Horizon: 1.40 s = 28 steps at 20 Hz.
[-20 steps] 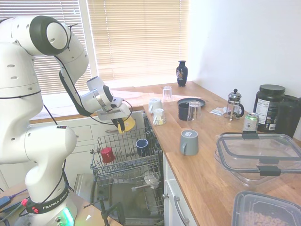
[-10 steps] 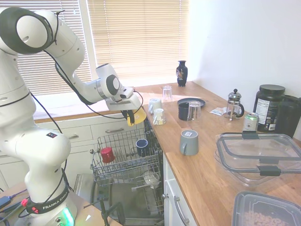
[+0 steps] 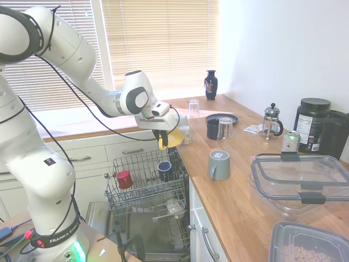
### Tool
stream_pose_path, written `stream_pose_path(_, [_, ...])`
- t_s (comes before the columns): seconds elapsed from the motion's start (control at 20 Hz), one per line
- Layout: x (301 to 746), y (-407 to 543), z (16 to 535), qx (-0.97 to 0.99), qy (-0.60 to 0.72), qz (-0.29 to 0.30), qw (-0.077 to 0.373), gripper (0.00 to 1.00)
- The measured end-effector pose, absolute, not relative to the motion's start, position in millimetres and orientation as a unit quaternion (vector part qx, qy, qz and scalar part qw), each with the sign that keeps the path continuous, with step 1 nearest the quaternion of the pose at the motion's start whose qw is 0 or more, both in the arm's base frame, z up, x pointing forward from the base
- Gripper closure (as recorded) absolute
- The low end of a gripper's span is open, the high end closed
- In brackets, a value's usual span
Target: Transfer the yellow mug from the dishwasher to the counter
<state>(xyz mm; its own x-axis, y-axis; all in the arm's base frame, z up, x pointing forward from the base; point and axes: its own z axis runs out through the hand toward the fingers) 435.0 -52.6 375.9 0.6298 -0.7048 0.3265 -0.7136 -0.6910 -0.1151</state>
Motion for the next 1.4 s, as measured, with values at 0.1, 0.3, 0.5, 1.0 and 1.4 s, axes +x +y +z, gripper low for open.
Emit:
stream_pose_path(0.1, [437, -57, 380, 0.902, -0.397, 0.169, 0.015, 1.0])
stream_pose_path(0.3, [447, -73, 389, 0.898, -0.409, 0.159, 0.024, 1.0])
stream_pose_path(0.5, [461, -94, 388, 0.896, -0.417, 0.146, 0.031, 1.0])
stream_pose_path(1.0, [503, -125, 359, 0.899, -0.423, 0.106, 0.048, 1.0])
stream_pose_path(1.4, [540, -153, 353, 0.898, -0.428, 0.086, 0.047, 1.0])
